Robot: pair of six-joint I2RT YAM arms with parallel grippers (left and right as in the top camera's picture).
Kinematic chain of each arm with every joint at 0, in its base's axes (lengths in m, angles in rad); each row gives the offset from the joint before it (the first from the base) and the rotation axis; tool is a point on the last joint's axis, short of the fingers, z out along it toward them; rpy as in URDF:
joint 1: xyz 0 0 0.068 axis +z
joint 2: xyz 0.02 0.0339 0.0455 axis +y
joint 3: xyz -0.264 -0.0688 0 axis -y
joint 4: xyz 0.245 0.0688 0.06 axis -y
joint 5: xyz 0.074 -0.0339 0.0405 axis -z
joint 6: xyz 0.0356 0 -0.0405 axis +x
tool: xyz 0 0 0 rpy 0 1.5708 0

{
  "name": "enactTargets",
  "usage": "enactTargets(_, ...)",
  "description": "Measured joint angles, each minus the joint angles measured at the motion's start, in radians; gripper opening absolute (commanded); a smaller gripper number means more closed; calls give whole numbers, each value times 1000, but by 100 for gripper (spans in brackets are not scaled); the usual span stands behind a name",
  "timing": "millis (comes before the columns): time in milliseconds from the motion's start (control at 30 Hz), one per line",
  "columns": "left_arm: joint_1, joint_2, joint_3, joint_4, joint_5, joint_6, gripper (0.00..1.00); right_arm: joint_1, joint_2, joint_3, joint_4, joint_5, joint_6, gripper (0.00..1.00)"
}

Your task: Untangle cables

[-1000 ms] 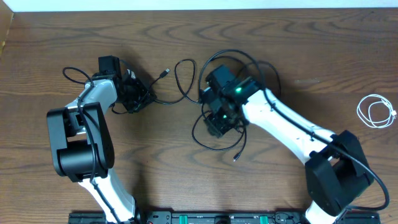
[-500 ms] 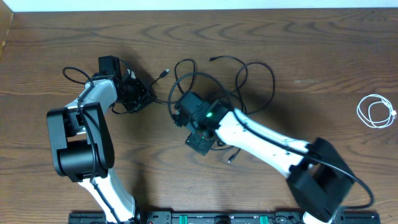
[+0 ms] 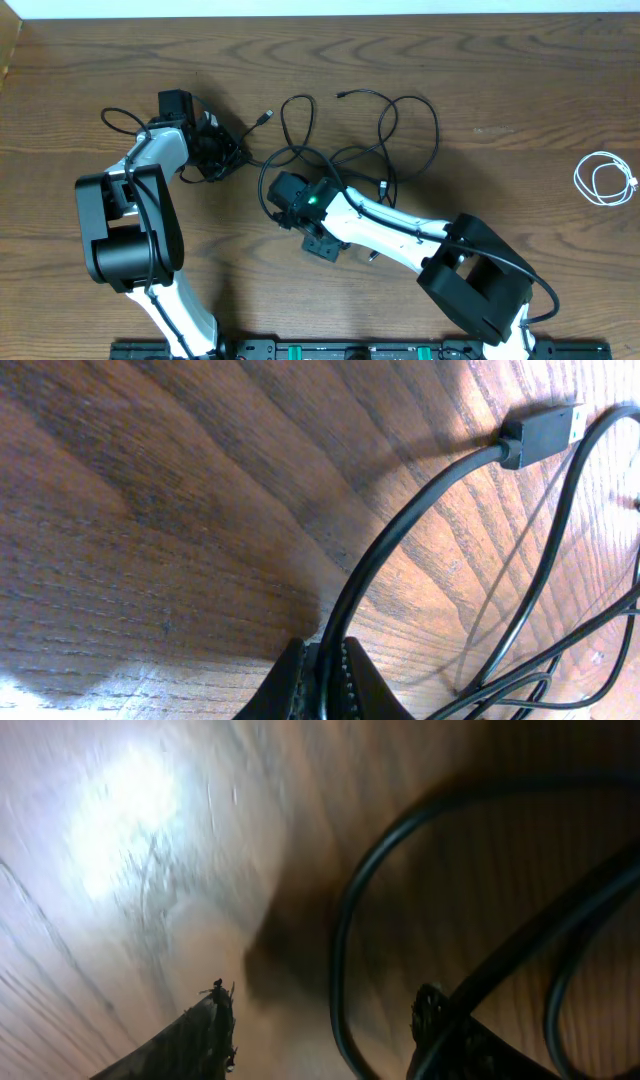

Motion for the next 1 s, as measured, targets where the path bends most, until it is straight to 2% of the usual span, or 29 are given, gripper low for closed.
enactTargets(67,0,0,0,0,0,0,13,-2,0,0,0,0,-21,21)
enactTargets(100,0,0,0,0,1,-1,13,-3,0,0,0,0,-17,13)
enactTargets(133,0,0,0,1,1,0,13,-4,0,0,-1,0,-26,13)
enactTargets(167,0,0,0,1,1,0,13,-5,0,0,0,0,-25,18)
enactTargets(233,0,0,0,1,1,0,13,-5,0,0,-1,0,-35,43)
enactTargets(300,0,0,0,1,1,0,13,-5,0,0,0,-1,-38,36)
enactTargets(433,0,0,0,1,1,0,13,-4,0,0,0,0,-38,7)
enactTargets(467,0,0,0,1,1,0,13,-4,0,0,0,0,-45,3)
enactTargets(567,0,0,0,1,1,0,13,-4,0,0,0,0,-43,2)
enactTargets(733,0,0,0,1,1,0,13,-5,0,0,15,-16,-72,12)
enactTargets(1000,0,0,0,1,1,0,13,-49,0,-3,-10,-95,-104,17)
